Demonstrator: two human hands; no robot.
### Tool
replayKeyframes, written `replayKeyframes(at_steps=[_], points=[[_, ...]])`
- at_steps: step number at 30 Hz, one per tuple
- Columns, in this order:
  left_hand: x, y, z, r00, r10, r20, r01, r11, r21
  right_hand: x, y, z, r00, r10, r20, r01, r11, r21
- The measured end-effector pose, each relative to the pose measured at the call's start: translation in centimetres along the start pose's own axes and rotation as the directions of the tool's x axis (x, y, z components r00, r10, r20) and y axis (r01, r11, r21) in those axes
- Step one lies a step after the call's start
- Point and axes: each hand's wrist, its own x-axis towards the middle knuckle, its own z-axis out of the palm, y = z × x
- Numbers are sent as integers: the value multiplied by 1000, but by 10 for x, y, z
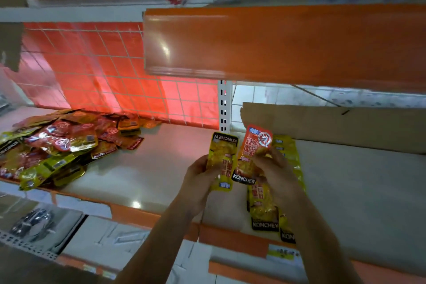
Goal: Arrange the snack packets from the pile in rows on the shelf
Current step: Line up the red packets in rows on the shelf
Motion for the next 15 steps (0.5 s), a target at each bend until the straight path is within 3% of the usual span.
replayKeyframes(at_steps=[3,7,15], points=[[1,-7,9,997,32,67,-35,998,43,-11,-3,-22,998,-47,-33,46,999,-20],[2,-13,16,997,69,-22,-65,986,154,-20,-10,-52,991,-71,-113,74,997,18],[-4,-21,22,997,-81,-21,80,997,-18,-29,-11,-89,971,-91,-222,117,987,107]])
